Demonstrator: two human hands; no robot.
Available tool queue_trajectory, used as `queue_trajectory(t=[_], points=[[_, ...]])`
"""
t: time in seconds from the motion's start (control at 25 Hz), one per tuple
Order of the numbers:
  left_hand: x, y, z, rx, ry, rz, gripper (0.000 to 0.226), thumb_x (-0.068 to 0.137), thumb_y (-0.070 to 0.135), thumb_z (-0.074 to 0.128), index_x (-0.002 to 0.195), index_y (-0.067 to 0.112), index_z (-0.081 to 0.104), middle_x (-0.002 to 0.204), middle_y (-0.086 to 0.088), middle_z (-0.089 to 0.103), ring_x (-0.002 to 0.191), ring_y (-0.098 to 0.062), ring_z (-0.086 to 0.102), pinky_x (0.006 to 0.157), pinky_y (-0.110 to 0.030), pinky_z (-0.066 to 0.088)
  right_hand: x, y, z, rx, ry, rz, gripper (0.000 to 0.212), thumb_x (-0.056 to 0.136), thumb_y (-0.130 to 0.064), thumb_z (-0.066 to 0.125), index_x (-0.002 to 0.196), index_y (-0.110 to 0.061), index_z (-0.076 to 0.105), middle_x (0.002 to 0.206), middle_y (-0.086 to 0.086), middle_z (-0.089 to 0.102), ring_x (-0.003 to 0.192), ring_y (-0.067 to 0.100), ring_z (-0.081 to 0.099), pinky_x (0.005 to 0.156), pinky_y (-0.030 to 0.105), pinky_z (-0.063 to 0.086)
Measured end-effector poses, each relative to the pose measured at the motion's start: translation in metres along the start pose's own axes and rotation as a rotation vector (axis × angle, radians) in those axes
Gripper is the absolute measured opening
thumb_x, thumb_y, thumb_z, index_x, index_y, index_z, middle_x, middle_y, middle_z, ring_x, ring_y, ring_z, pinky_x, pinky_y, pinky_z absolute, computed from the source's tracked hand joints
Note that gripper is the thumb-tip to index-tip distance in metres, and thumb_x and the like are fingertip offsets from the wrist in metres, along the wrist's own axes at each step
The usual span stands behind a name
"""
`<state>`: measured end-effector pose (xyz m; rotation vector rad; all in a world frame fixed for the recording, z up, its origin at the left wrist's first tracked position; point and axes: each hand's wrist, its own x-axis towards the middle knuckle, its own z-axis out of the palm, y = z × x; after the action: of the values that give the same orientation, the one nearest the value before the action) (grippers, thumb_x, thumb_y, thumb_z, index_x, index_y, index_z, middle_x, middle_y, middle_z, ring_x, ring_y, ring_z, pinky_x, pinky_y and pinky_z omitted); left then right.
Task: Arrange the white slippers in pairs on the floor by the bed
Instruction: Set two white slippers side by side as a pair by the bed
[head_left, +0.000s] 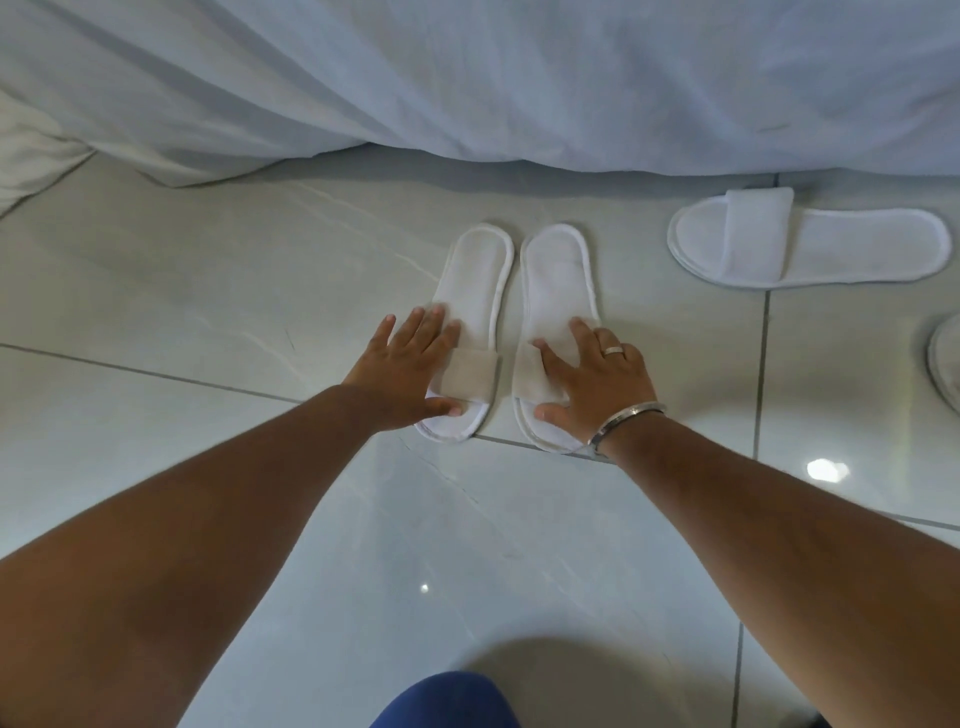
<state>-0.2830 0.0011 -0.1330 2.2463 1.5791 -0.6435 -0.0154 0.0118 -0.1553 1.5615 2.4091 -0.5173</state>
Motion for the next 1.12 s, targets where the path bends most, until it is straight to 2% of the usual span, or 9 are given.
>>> queue_trajectory(t=[0.24, 0.48, 0.76, 1.12], points=[[0.002, -0.011, 0.006, 0.013, 0.014, 0.019, 0.106, 0.084, 0.074, 0.039, 0.154, 0.014, -0.013, 0.163, -0.014, -0.018, 0.151, -0.029, -0.012, 0.124, -0.043, -0.003, 0.024, -0.025, -0.006, -0.009, -0.005, 0.047, 0.085, 0.075, -0.071, 0.052, 0.146, -0.044, 0.013, 0.155, 0.014, 0.012, 0.136, 0.038, 0.022, 0.106, 0.046, 0.026], [0.001, -0.022, 0.012, 0.018, 0.032, 0.021, 0.106, 0.085, 0.073, 0.038, 0.154, 0.01, -0.011, 0.163, -0.019, -0.015, 0.151, -0.032, -0.009, 0.124, -0.044, 0.001, 0.029, -0.036, 0.001, 0.014, 0.001, 0.045, 0.081, 0.079, -0.068, 0.048, 0.147, -0.043, 0.012, 0.158, 0.017, 0.006, 0.139, 0.04, 0.016, 0.108, 0.048, 0.022], [0.005, -0.023, 0.01, 0.047, 0.033, 0.017, 0.105, 0.084, 0.074, 0.032, 0.154, 0.009, -0.011, 0.162, -0.021, -0.014, 0.151, -0.034, -0.006, 0.124, -0.045, 0.003, 0.018, -0.038, 0.002, -0.03, 0.046, 0.002, 0.079, 0.079, -0.065, 0.05, 0.147, -0.04, 0.017, 0.155, 0.019, 0.015, 0.134, 0.039, 0.027, 0.1, 0.046, 0.029], [0.005, -0.022, 0.008, 0.089, -0.003, 0.041, 0.102, 0.088, 0.069, 0.036, 0.153, 0.009, -0.015, 0.162, -0.021, -0.017, 0.151, -0.034, -0.01, 0.124, -0.043, -0.002, 0.003, -0.052, 0.007, 0.02, 0.032, 0.053, 0.081, 0.08, -0.063, 0.052, 0.148, -0.039, 0.015, 0.156, 0.019, 0.014, 0.137, 0.04, 0.023, 0.103, 0.047, 0.029]])
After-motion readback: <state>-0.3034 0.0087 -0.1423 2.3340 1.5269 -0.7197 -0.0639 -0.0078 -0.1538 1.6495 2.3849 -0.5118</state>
